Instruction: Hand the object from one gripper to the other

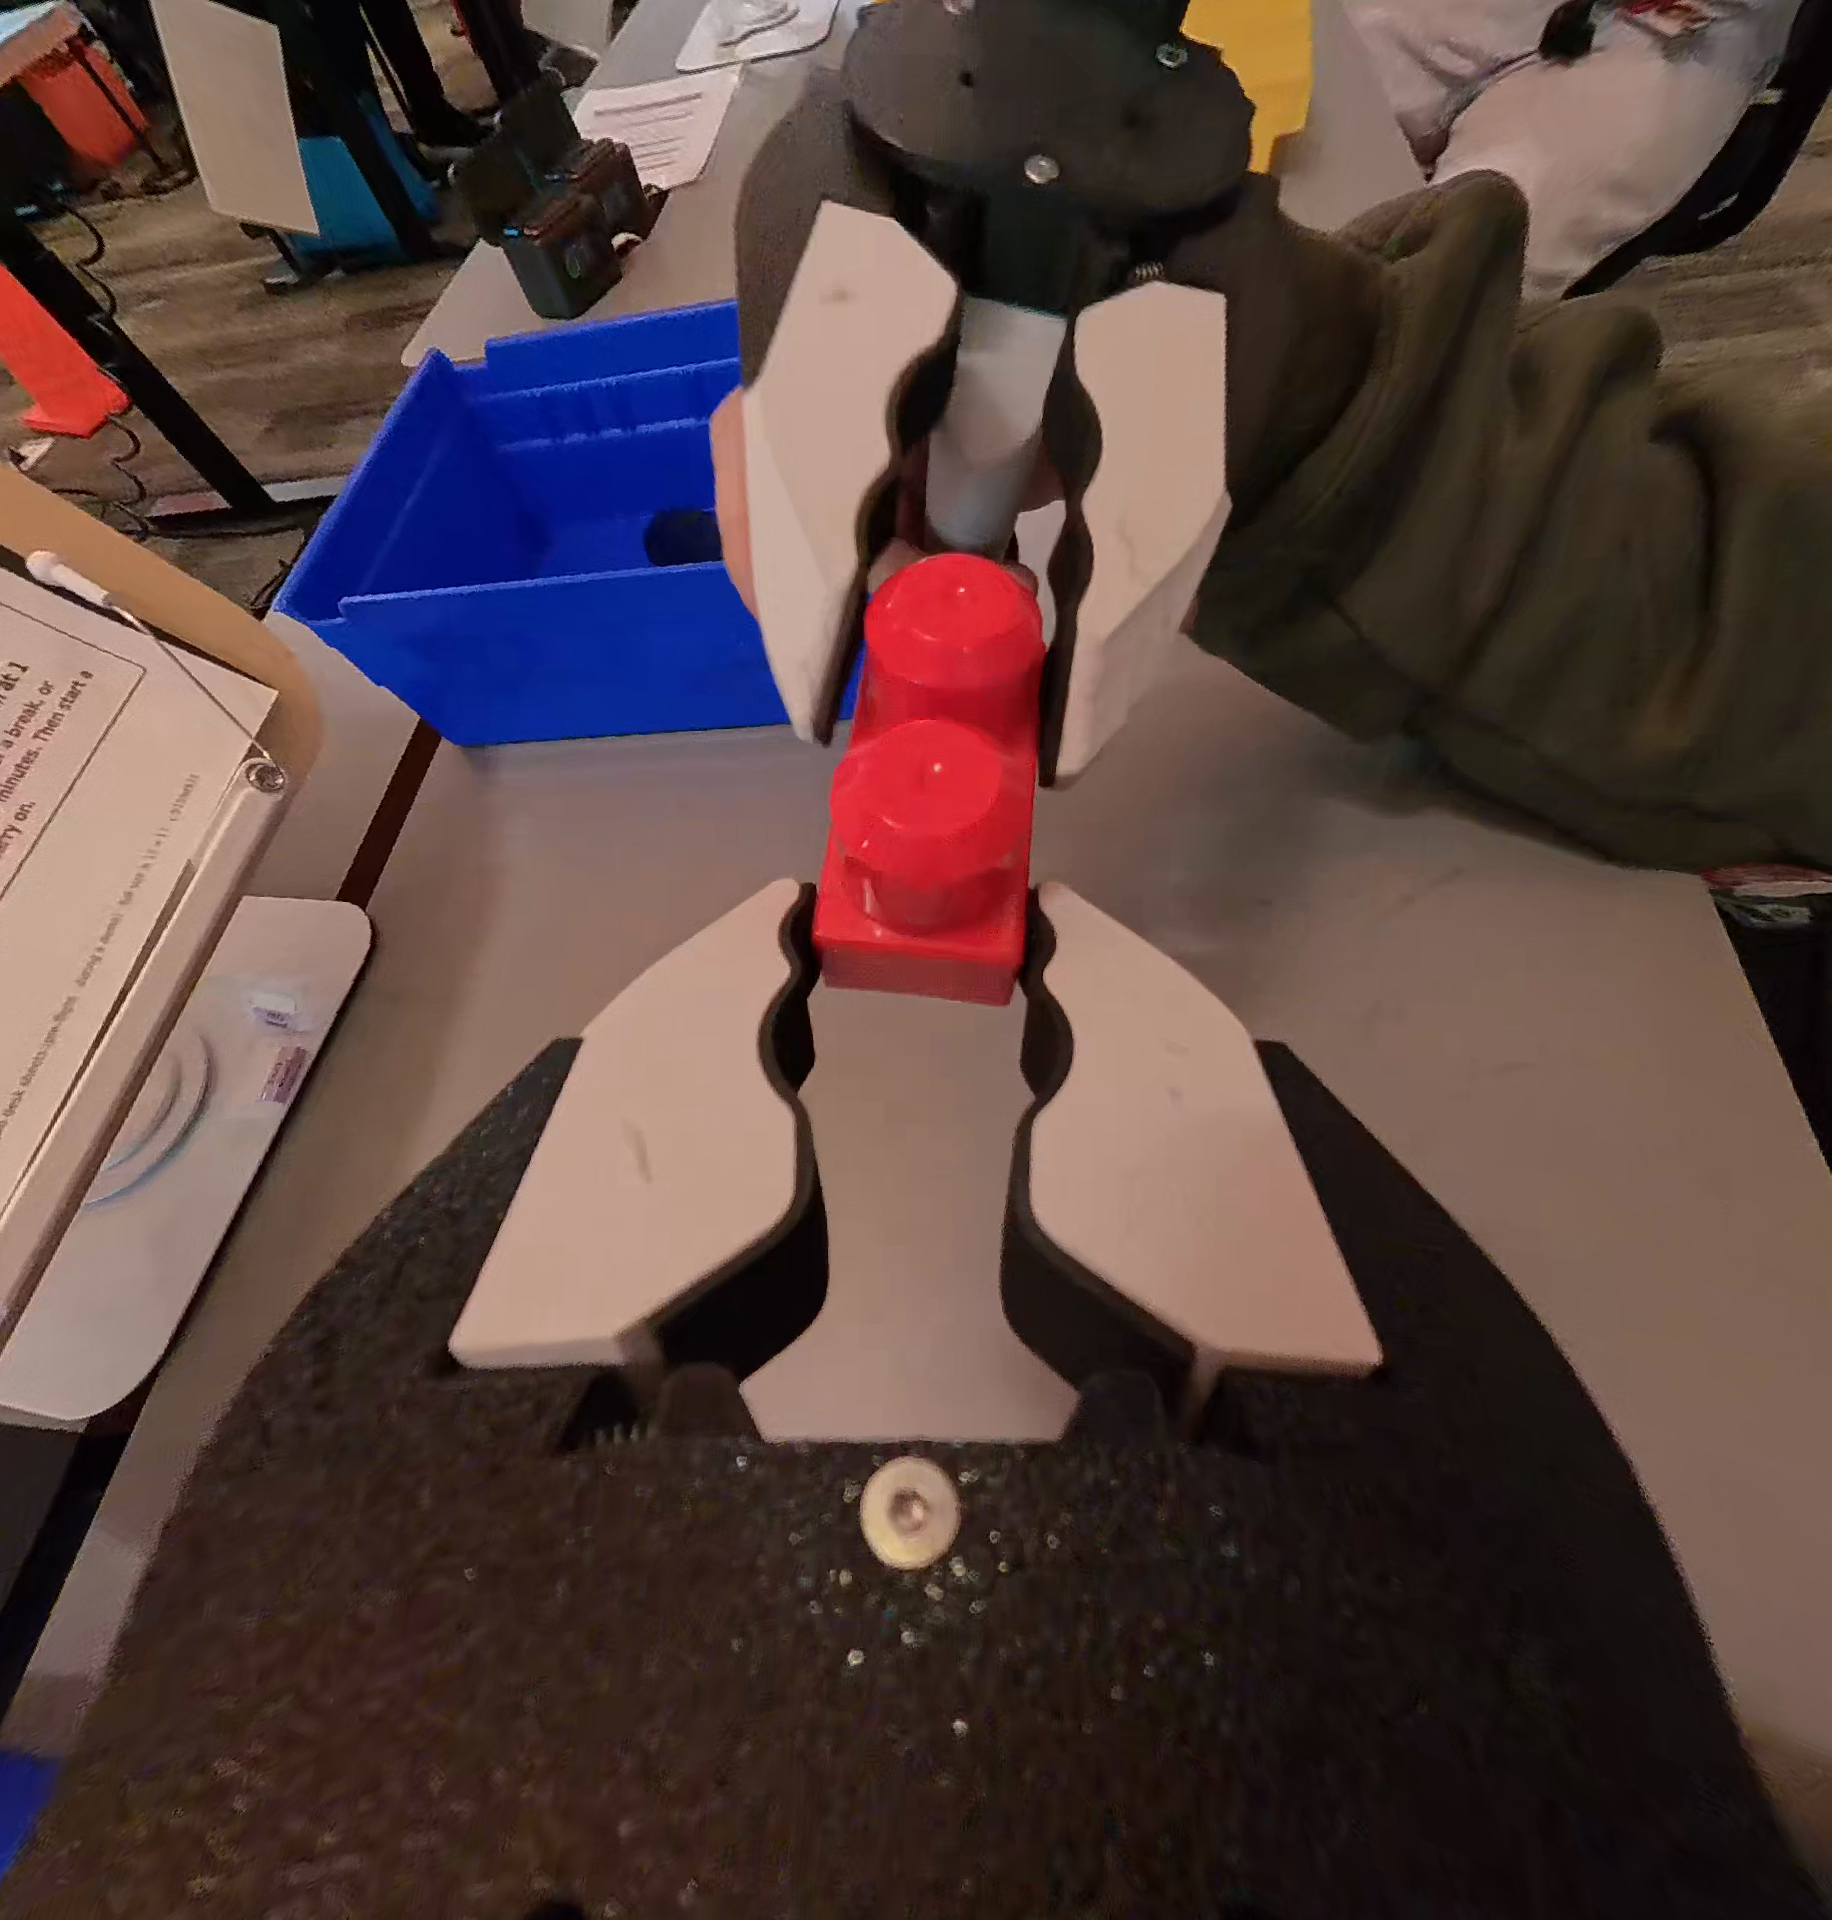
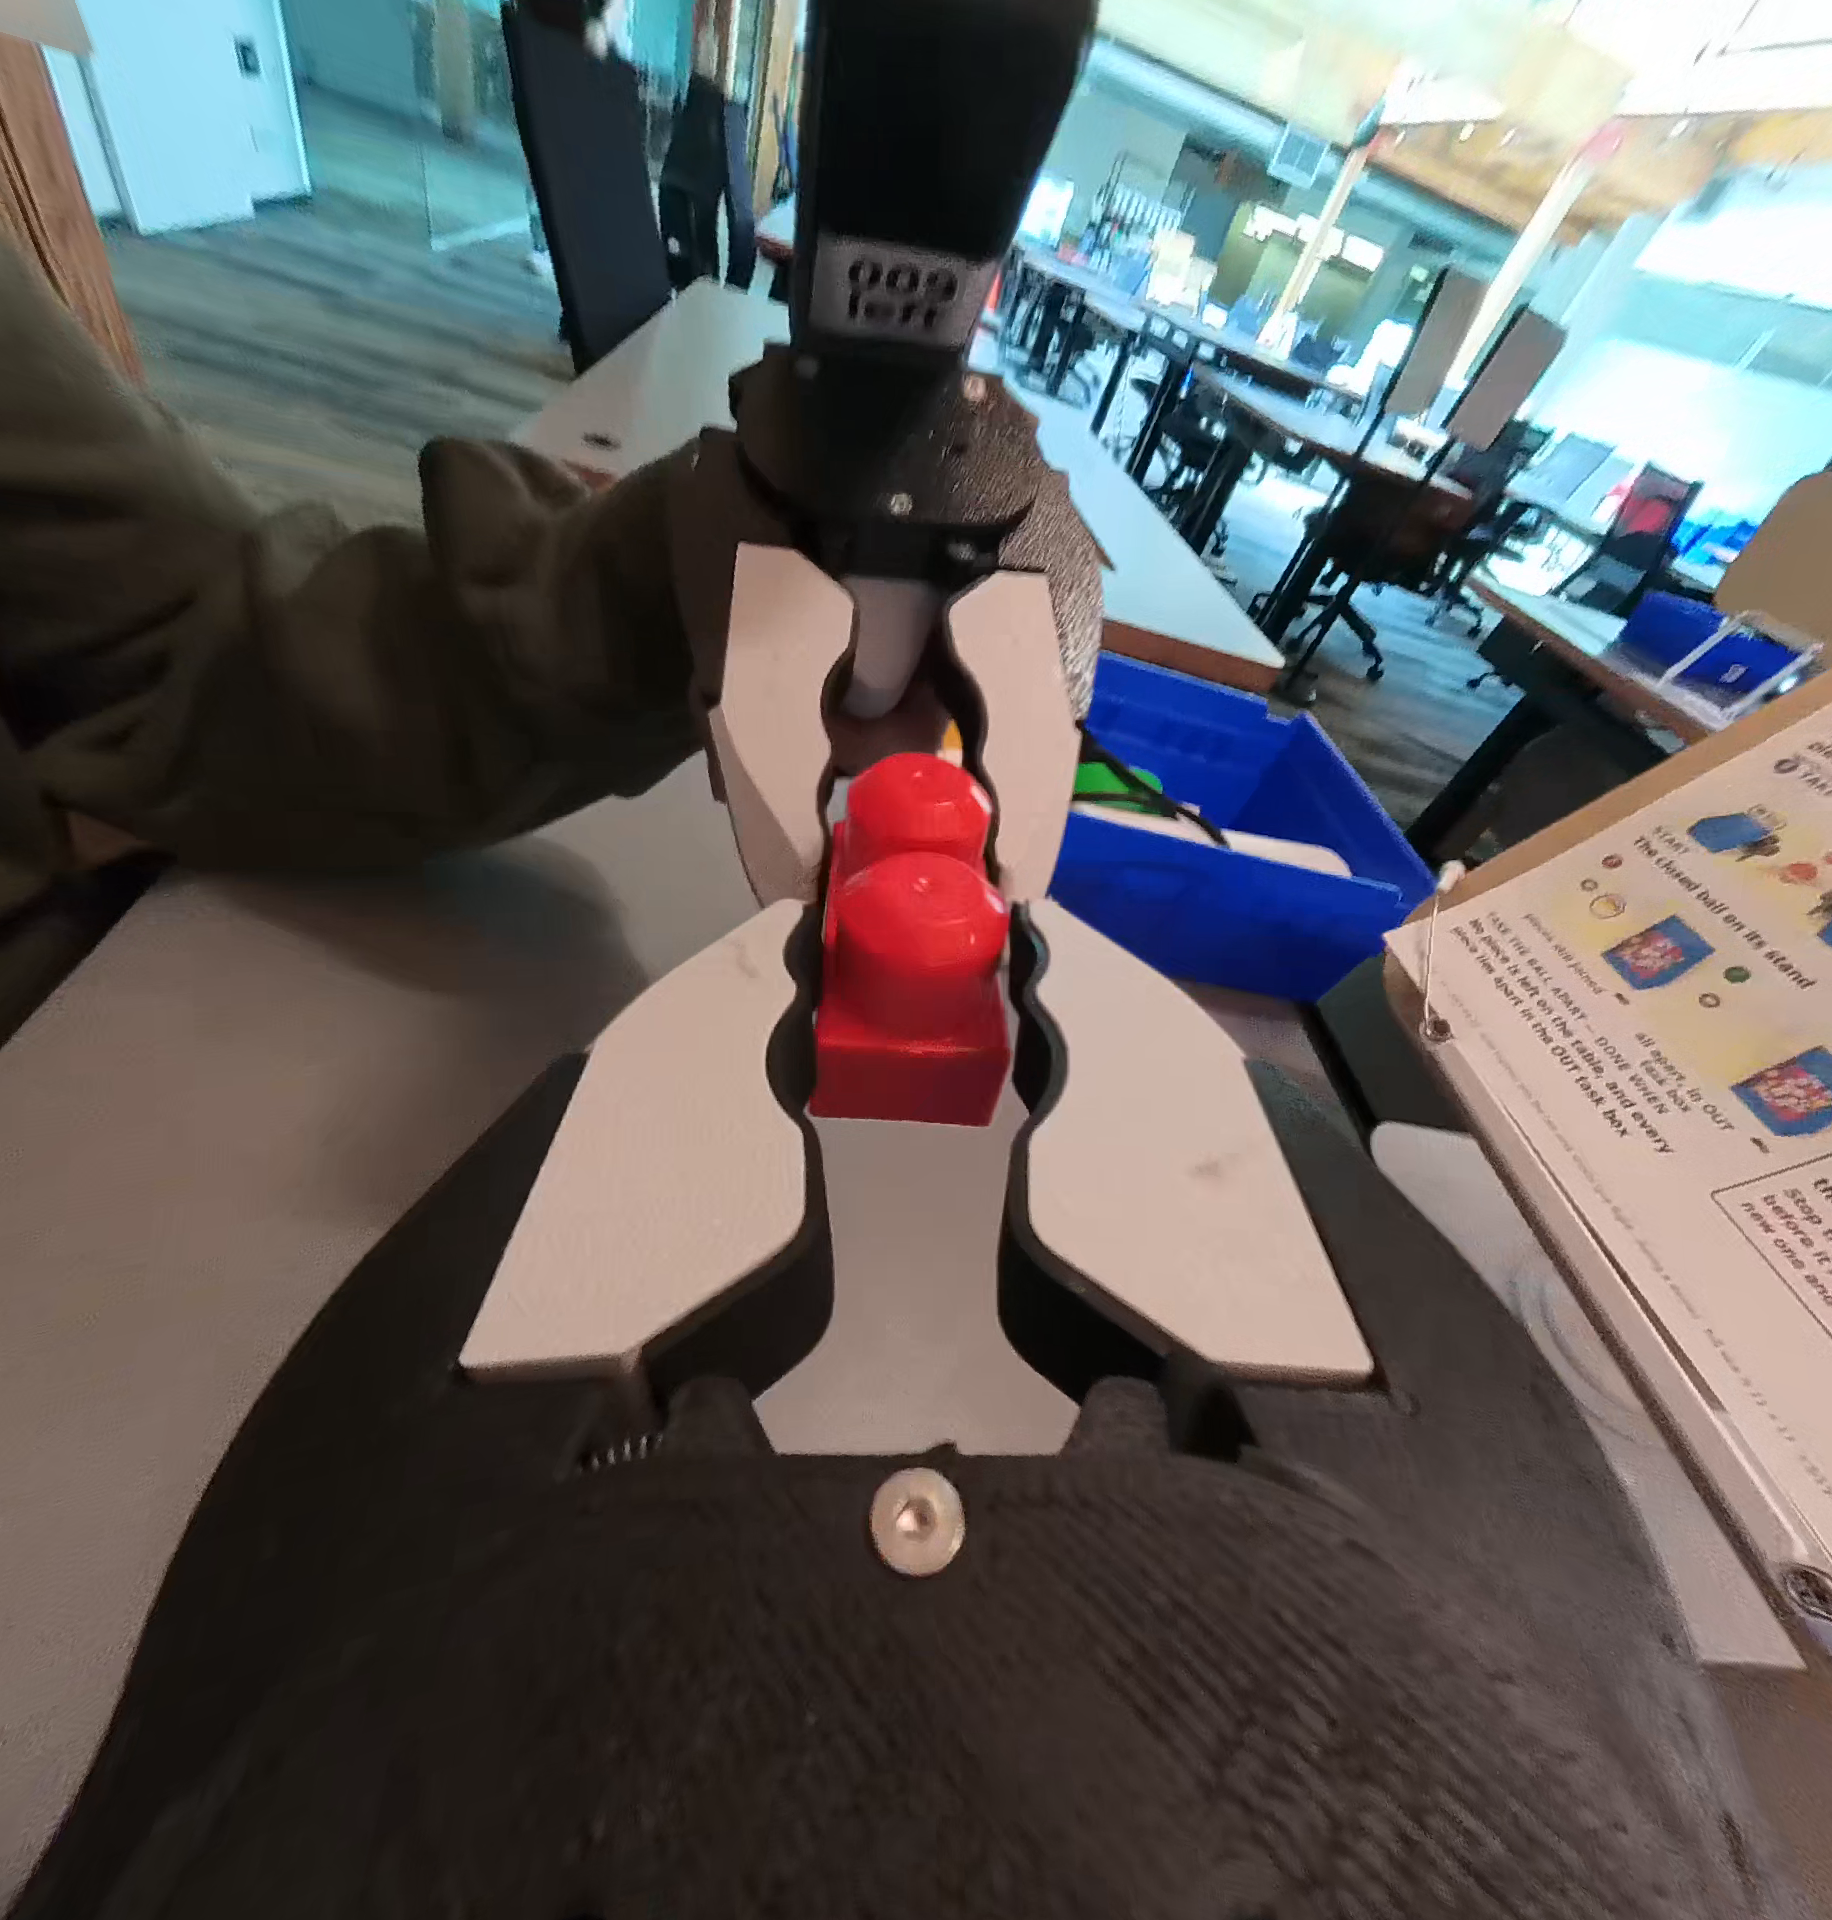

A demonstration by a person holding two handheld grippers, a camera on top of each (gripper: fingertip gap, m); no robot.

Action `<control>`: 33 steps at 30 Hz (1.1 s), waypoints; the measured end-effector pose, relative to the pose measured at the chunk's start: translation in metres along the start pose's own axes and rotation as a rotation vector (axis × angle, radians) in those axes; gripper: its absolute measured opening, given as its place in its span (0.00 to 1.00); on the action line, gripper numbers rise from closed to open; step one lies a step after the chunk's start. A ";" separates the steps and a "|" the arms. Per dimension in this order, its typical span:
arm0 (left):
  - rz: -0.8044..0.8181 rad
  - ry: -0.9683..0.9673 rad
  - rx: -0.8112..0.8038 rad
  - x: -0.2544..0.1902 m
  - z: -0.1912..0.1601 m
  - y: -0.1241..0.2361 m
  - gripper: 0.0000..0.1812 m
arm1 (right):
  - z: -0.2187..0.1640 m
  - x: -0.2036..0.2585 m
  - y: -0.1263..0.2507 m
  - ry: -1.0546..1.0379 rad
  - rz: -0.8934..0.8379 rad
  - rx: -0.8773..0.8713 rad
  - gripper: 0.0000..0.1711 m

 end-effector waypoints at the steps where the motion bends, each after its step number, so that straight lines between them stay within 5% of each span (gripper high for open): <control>1: 0.008 0.006 0.005 0.001 0.000 0.000 0.20 | -0.002 -0.001 -0.001 0.008 -0.009 0.023 0.20; 7: 0.082 -0.043 -0.109 0.010 0.009 0.008 0.20 | 0.007 -0.010 -0.001 0.001 -0.043 -0.055 0.19; 14: 0.145 0.102 -0.497 0.019 0.046 0.023 0.31 | 0.053 -0.030 0.030 -0.093 -0.174 -0.564 0.18; 19: 0.078 0.200 -0.778 0.016 0.066 0.022 0.28 | 0.057 -0.035 0.024 -0.262 -0.082 -0.799 0.18; 26: 0.023 0.251 -0.854 0.013 0.067 0.012 0.18 | 0.059 -0.034 0.011 -0.330 -0.035 -0.854 0.18; 33: 0.023 0.293 -0.853 0.019 0.063 0.007 0.19 | 0.053 -0.038 0.002 -0.408 -0.016 -0.867 0.18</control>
Point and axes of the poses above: each gripper's, where its closed fingertips meet, y back along the fingers, z out of its top, x = y × z across the jaws, the point moved 4 cm from there along y, back along the fingers, and after that the axes turned 1 degree about x, right-handed, at the moved point
